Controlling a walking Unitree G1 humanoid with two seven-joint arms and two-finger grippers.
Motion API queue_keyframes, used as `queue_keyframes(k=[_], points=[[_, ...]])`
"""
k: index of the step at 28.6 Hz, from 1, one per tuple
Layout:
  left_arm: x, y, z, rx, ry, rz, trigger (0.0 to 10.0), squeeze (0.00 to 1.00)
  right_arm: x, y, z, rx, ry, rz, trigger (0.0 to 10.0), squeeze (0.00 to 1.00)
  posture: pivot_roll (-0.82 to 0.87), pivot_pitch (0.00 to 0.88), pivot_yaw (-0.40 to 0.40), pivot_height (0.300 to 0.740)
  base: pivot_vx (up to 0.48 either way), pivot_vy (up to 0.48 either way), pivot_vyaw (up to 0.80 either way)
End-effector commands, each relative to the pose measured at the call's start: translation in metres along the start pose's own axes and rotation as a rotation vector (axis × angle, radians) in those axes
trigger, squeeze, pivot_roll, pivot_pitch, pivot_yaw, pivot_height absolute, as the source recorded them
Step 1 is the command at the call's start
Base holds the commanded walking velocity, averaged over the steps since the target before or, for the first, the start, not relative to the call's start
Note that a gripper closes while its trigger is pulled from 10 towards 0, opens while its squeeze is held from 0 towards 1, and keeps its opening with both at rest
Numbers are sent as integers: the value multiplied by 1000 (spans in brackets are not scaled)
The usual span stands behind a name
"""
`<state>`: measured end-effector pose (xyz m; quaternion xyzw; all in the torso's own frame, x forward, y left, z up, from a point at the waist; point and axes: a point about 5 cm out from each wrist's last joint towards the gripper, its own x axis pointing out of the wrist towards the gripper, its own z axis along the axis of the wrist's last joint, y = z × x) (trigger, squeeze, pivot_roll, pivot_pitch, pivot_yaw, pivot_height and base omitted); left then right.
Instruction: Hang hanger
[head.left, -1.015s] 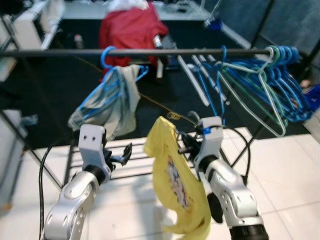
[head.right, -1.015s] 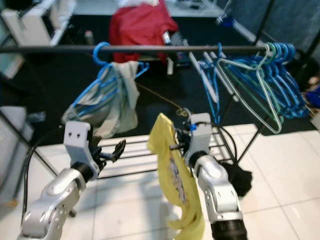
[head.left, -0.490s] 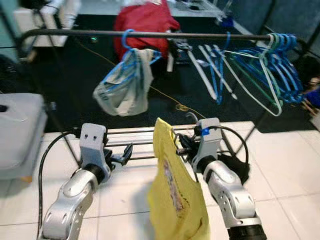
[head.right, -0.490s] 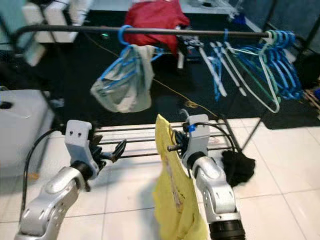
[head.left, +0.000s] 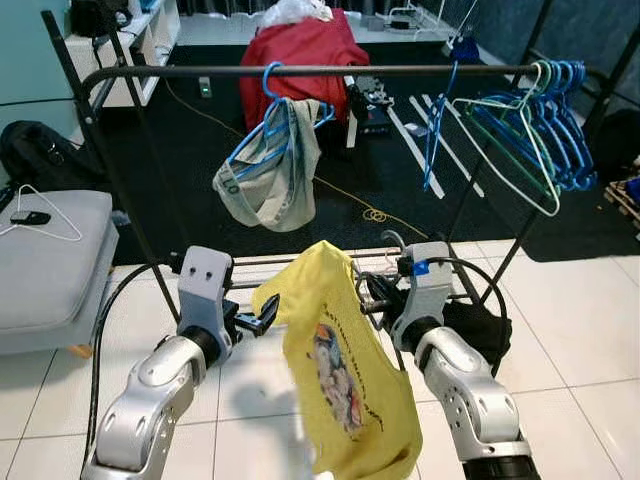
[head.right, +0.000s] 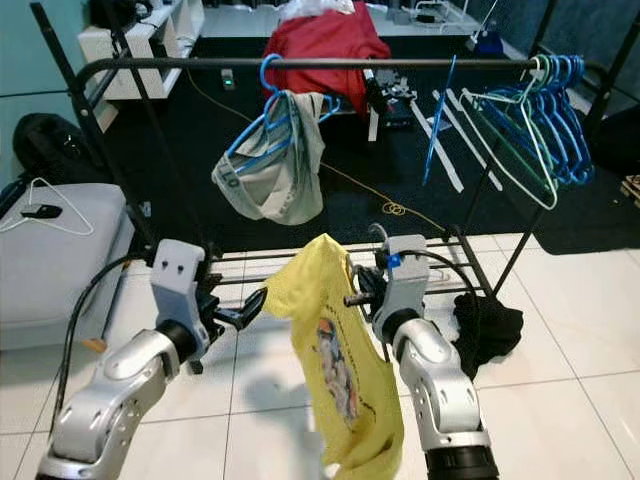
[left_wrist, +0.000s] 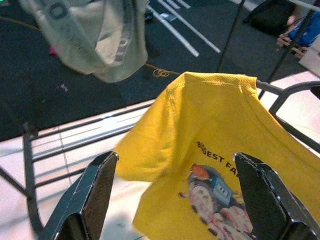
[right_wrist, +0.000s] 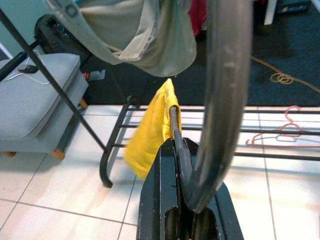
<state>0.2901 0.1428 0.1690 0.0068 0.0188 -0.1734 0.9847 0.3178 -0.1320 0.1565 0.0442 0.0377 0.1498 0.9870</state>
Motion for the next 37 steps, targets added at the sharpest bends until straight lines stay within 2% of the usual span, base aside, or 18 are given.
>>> queue_keyframes(k=[1, 12, 19, 20, 23, 32, 37], points=[[0, 1, -4, 23, 37, -7, 10000, 0, 0, 0, 3, 5, -20, -4, 10000, 0, -10, 203, 21, 740, 0, 0, 0], [-3, 2, -7, 27, 71, -11, 10000, 0, -6, 2, -3, 39, -19, -14, 10000, 0, 7, 193, 37, 740, 0, 0, 0], [1, 6, -7, -27, 56, 37, 10000, 0, -6, 1, 0, 46, -26, -26, 10000, 0, -6, 187, 38, 740, 0, 0, 0], [2, 9, -8, -48, 39, 73, 10000, 0, -3, 0, 8, -2, -68, -28, 10000, 0, -19, 194, 20, 740, 0, 0, 0], [2, 11, -7, -57, 11, 111, 10000, 0, 1, -1, 20, -46, -134, -26, 10000, 0, -15, 203, 1, 740, 0, 0, 0], [-1, 12, -6, -36, 2, 121, 10000, 0, 4, 0, 25, -60, -160, -28, 10000, 0, -15, 182, -9, 740, 0, 0, 0], [3, 11, -2, -35, -20, 137, 10000, 0, 7, -3, 33, -93, -206, -72, 10000, 0, -22, 172, -12, 740, 0, 0, 0]])
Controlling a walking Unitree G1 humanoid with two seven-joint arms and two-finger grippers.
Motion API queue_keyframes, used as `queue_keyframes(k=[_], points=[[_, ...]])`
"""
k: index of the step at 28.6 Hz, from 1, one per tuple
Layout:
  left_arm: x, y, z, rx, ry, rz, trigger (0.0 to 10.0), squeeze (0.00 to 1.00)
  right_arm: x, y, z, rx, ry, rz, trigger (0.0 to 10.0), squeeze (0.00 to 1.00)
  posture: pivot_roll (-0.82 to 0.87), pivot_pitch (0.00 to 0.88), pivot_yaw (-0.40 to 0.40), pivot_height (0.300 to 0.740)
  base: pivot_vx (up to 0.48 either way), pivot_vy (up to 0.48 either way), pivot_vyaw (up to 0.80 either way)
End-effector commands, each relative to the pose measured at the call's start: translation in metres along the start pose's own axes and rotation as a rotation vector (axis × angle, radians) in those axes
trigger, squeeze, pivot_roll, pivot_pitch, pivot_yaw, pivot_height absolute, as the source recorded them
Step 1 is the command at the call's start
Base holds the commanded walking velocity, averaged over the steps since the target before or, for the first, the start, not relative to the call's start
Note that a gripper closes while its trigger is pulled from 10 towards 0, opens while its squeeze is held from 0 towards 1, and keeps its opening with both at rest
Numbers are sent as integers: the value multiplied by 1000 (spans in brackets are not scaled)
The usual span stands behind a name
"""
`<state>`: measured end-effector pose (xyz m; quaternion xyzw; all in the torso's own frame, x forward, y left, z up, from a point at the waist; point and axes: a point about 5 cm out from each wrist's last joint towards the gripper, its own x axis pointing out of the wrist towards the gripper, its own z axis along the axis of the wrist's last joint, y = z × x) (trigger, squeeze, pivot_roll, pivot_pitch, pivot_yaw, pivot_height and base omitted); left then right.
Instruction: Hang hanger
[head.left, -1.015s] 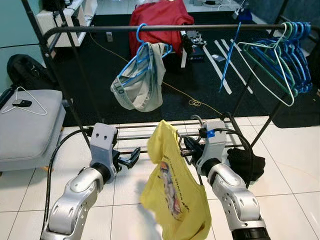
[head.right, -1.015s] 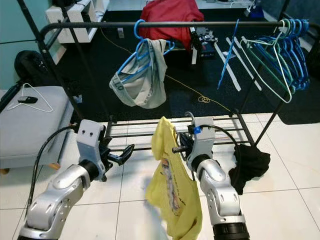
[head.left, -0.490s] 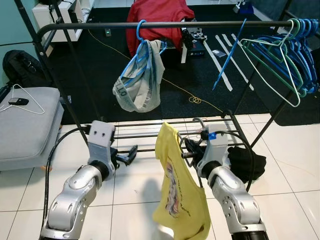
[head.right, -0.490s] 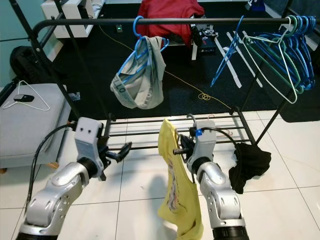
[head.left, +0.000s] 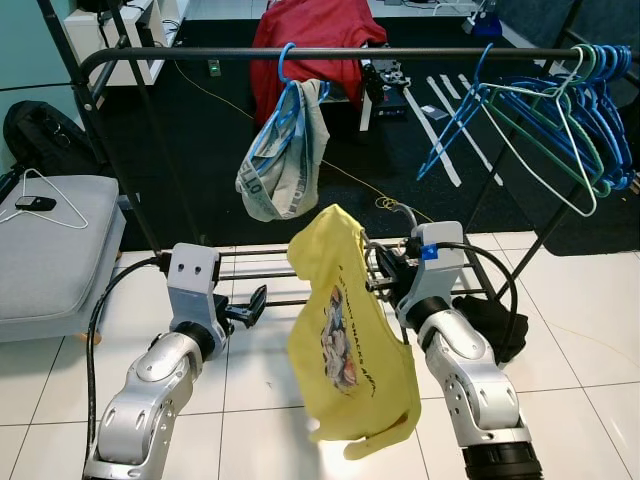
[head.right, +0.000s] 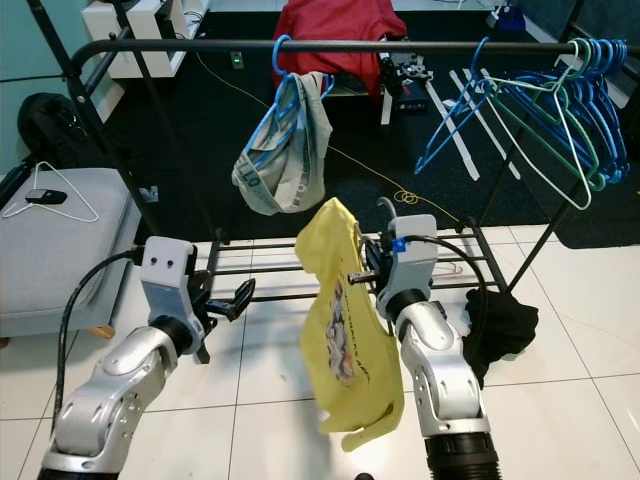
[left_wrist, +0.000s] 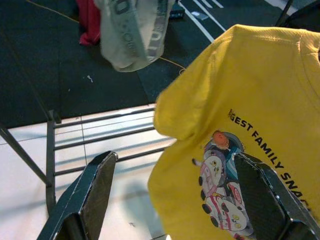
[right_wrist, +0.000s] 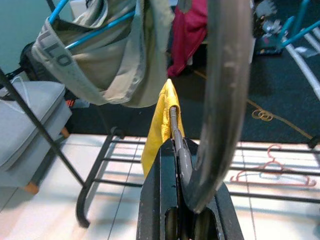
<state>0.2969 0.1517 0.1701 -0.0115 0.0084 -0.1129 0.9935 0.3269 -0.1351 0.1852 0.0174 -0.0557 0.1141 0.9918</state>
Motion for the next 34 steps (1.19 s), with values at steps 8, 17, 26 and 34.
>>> queue_keyframes(k=[8, 17, 26, 34], points=[[2, -14, 0, 30, 19, -113, 10000, 0, 12, 1, 10, 84, -22, 18, 10000, 0, -30, 179, -22, 740, 0, 0, 0], [-2, -18, 3, 11, 34, -221, 10000, 114, 15, 17, 12, 34, 31, 243, 10000, 0, -29, 187, -21, 740, 0, 0, 0], [-5, -6, 3, 120, 39, -259, 10000, 1000, -13, -3, 3, -339, 119, 559, 10000, 0, -43, 193, -13, 740, 0, 0, 0], [-23, 25, 8, 276, 3, -318, 10000, 1000, -51, -57, 38, -455, 18, 810, 10000, 24, -50, 204, 0, 740, 0, 0, 0]])
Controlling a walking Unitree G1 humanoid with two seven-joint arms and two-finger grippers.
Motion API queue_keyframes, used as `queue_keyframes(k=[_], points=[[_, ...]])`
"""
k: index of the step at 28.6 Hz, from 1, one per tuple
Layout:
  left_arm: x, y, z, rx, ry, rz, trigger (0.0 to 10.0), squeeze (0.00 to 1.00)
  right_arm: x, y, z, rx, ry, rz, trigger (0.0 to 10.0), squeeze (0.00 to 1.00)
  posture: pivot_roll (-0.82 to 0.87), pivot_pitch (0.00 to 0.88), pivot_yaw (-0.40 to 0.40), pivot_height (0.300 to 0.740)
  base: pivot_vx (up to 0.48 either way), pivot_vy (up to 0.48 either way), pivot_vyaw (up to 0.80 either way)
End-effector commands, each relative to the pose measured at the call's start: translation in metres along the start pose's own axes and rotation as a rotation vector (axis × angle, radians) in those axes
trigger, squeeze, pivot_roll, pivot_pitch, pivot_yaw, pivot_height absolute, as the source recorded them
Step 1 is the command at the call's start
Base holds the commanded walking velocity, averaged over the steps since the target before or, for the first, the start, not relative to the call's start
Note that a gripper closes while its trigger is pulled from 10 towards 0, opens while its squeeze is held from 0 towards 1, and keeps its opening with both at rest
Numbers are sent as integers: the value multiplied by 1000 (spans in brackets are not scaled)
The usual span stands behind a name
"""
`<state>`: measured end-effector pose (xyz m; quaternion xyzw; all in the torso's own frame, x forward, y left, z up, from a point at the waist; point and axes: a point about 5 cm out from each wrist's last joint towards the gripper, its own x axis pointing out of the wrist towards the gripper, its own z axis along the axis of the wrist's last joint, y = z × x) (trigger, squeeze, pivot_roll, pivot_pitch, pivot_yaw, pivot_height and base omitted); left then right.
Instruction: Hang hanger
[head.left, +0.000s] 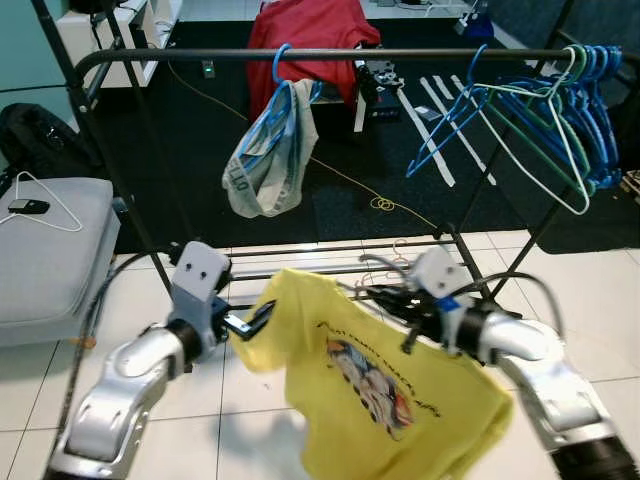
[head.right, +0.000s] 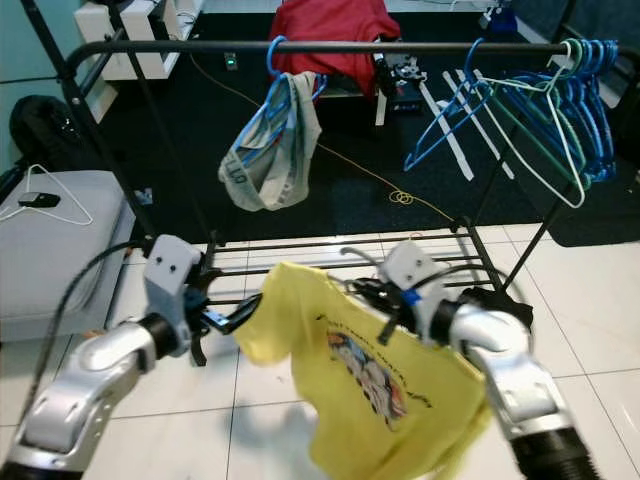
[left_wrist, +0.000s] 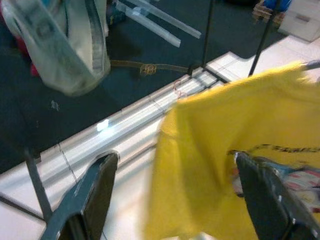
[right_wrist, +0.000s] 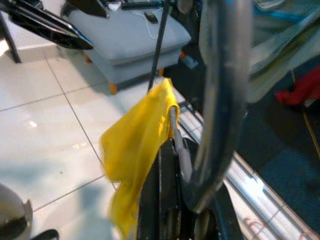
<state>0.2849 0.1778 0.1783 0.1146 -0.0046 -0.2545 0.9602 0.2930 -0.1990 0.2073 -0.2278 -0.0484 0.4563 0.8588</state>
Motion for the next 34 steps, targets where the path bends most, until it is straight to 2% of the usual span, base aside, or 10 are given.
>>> queue_keyframes(k=[1, 2, 3, 4, 5, 6, 7, 15, 26, 34], points=[[-6, 1, -1, 20, -4, -29, 10000, 1000, -9, -1, 8, -21, -56, 36, 10000, 24, -50, 204, 0, 740, 0, 0, 0], [-6, 1, -1, 20, -4, -29, 10000, 1000, -9, -1, 8, -21, -56, 36, 10000, 24, -50, 204, 0, 740, 0, 0, 0], [-11, 1, 0, 20, -11, -70, 10000, 973, -18, -4, 14, 14, -97, 64, 10000, 200, -48, 205, 1, 740, 0, 0, 0], [-15, -1, 1, 5, -14, -129, 10000, 643, -23, -6, 20, 35, -126, 95, 10000, 180, -48, 205, 5, 740, 0, 0, 0], [-15, -1, 1, 5, -14, -129, 10000, 643, -23, -6, 20, 35, -126, 95, 10000, 180, -48, 205, 5, 740, 0, 0, 0], [-17, -4, 2, -22, -17, -176, 10000, 0, -26, -6, 25, 40, -139, 122, 10000, 78, -48, 205, 5, 740, 0, 0, 0], [-18, -7, 4, -40, -21, -217, 10000, 0, -28, -5, 29, 42, -142, 159, 10000, 8, -51, 210, 6, 740, 0, 0, 0], [-5, -23, 11, -41, -94, -300, 10000, 0, -25, 4, 45, 13, -200, 325, 10000, 0, -56, 204, 8, 740, 0, 0, 0], [-7, -47, 18, -124, -119, -488, 10000, 0, -21, 4, 45, 18, -197, 347, 10000, 0, -58, 205, 7, 740, 0, 0, 0], [-11, -57, 0, -86, 8, -575, 10000, 0, -20, 1, 46, 17, -196, 337, 10000, 0, -55, 210, 9, 740, 0, 0, 0]])
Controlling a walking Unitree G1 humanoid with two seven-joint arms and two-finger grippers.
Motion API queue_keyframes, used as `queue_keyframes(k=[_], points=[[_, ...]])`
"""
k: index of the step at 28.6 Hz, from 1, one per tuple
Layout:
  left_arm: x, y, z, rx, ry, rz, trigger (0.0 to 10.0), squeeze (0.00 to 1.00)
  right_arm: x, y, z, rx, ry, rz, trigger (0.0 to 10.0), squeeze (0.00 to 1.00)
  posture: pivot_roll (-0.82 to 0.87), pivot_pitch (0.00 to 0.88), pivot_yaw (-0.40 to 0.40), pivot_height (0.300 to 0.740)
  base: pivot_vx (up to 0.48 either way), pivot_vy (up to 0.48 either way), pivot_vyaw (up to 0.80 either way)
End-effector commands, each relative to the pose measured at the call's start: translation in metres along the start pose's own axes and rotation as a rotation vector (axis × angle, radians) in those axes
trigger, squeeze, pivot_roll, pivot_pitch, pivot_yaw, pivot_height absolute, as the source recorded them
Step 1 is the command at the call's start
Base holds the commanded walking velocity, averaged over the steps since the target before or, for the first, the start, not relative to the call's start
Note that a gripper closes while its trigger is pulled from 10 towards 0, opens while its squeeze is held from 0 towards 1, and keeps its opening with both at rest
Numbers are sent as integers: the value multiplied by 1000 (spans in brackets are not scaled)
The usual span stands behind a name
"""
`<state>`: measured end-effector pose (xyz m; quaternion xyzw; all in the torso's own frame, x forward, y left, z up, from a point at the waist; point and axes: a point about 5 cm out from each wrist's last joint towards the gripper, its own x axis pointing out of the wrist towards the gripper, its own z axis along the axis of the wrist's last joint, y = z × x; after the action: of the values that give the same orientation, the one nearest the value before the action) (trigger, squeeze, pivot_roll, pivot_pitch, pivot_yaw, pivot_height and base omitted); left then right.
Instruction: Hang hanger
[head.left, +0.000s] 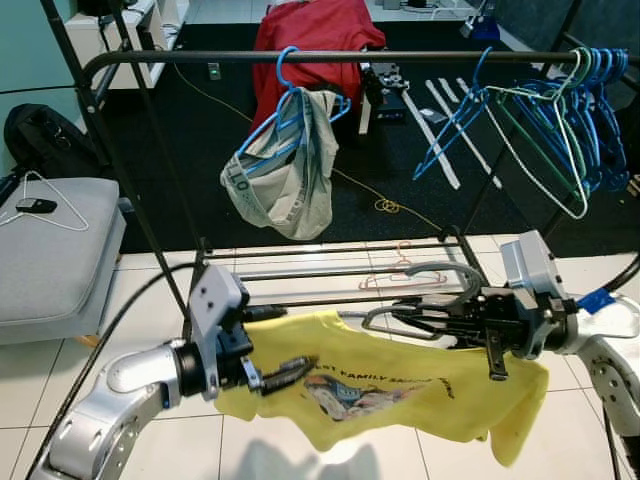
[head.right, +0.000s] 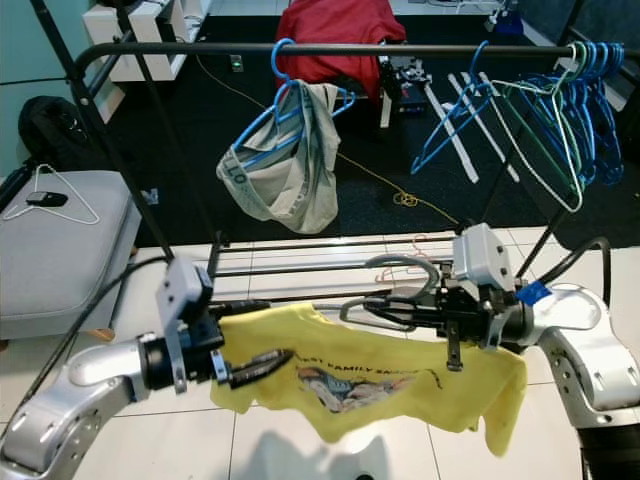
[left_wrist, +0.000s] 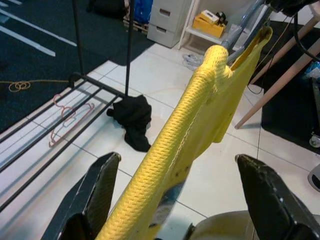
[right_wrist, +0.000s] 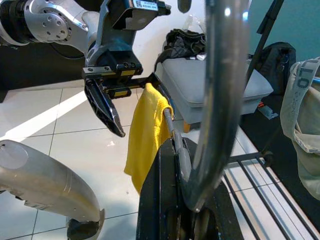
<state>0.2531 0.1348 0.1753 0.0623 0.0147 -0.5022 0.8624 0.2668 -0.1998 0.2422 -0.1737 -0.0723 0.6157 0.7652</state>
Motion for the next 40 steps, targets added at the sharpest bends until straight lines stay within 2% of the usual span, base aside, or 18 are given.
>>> queue_keyframes(k=[1, 9, 12, 19, 20, 21, 22, 23, 24, 40], points=[[-2, -6, -9, -11, 56, -36, 10000, 0, 0, -4, 8, -31, -17, -5, 10000, 0, -55, 210, 9, 740, 0, 0, 0], [-7, 0, -15, -45, 67, 15, 10000, 0, -9, -12, 12, -48, -1, -37, 10000, 0, -57, 214, 8, 740, 0, 0, 0], [-7, -3, -18, -49, 75, 5, 10000, 0, -13, -13, 13, -48, 15, -42, 10000, 0, -58, 215, 11, 740, 0, 0, 0], [-3, 3, -12, -45, 30, 39, 9922, 0, -18, -14, 14, -44, 35, -48, 10000, 0, -63, 216, 17, 740, 0, 0, 0], [-3, 4, -12, -40, 33, 41, 5020, 0, -19, -14, 14, -44, 38, -49, 10000, 0, -63, 216, 17, 740, 0, 0, 0], [-3, 5, -12, -38, 36, 41, 3059, 0, -20, -15, 14, -44, 41, -52, 10000, 0, -63, 219, 17, 740, 0, 0, 0], [-3, 5, -12, -38, 36, 41, 3059, 0, -20, -15, 14, -44, 41, -52, 10000, 0, -63, 219, 17, 740, 0, 0, 0], [-3, 5, -12, -38, 38, 42, 863, 0, -21, -15, 13, -45, 45, -54, 10000, 0, -63, 219, 17, 740, 0, 0, 0], [-5, 6, -13, -39, 42, 45, 0, 0, -22, -15, 13, -47, 53, -57, 10000, 0, -62, 219, 19, 740, 0, 0, 0], [-11, 9, -16, -36, 73, 54, 0, 0, -30, -20, 8, -66, 109, -73, 10000, 0, -57, 221, 22, 740, 0, 0, 0]])
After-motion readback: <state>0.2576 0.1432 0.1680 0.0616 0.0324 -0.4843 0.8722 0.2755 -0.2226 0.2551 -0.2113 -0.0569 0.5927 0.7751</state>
